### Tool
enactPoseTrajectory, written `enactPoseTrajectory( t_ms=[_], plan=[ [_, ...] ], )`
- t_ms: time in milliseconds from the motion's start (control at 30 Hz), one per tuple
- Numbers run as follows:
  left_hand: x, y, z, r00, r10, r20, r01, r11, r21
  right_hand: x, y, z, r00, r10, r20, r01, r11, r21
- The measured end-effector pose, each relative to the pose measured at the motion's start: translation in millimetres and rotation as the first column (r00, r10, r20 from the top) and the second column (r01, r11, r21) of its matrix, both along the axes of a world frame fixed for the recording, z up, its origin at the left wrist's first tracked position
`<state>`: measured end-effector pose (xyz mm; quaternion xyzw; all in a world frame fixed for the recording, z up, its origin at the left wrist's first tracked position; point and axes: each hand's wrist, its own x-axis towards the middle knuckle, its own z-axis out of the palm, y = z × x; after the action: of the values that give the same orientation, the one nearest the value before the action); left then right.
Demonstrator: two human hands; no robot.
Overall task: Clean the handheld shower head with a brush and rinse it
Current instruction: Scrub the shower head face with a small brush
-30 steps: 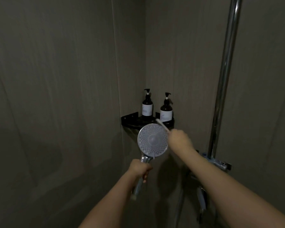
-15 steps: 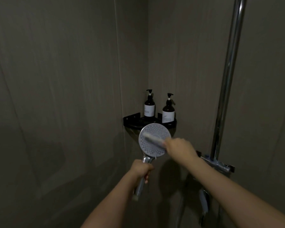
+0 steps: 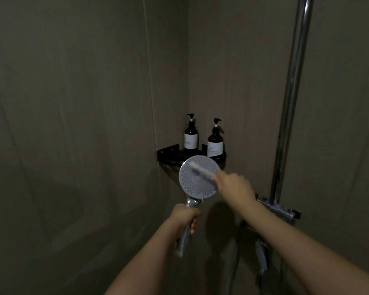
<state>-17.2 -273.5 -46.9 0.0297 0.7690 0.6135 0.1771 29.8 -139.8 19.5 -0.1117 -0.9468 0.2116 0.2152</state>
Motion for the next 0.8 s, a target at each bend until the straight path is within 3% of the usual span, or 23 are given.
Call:
enactPoseTrajectory(
  t_ms=[67,233,500,567,700,800],
  plan=[
    [0.7,1.2,0.7,1.000,-0.012,-0.001,0.012,1.000,-0.003,0.6,-6.9,-6.6,0.998,0.049,0.040,-0.050,0.999,0.006],
    [3.0,1.0,1.7,1.000,-0.003,0.009,0.003,0.999,-0.033,-5.0,0.9,1.1,0.999,-0.007,0.036,0.009,0.998,-0.060],
    [3.6,-3.6,-7.6,1.000,0.019,-0.010,-0.020,0.998,-0.061,-9.3,-6.2,-3.9,0.971,0.083,0.224,-0.096,0.994,0.043],
    [3.3,-2.9,-7.4,1.000,0.010,-0.020,-0.012,0.998,-0.070,-10.0,-8.9,-6.5,0.975,0.071,0.210,-0.086,0.994,0.062],
    [0.0,-4.2,-3.1,1.000,0.022,-0.014,-0.023,0.999,-0.026,-11.8,-14.1,-12.3,0.953,0.135,0.272,-0.137,0.991,-0.011],
    [0.3,-7.4,-5.0,1.000,0.028,0.000,-0.028,0.999,-0.021,-12.1,0.4,-2.5,0.989,0.027,0.143,-0.021,0.999,-0.043]
  ],
)
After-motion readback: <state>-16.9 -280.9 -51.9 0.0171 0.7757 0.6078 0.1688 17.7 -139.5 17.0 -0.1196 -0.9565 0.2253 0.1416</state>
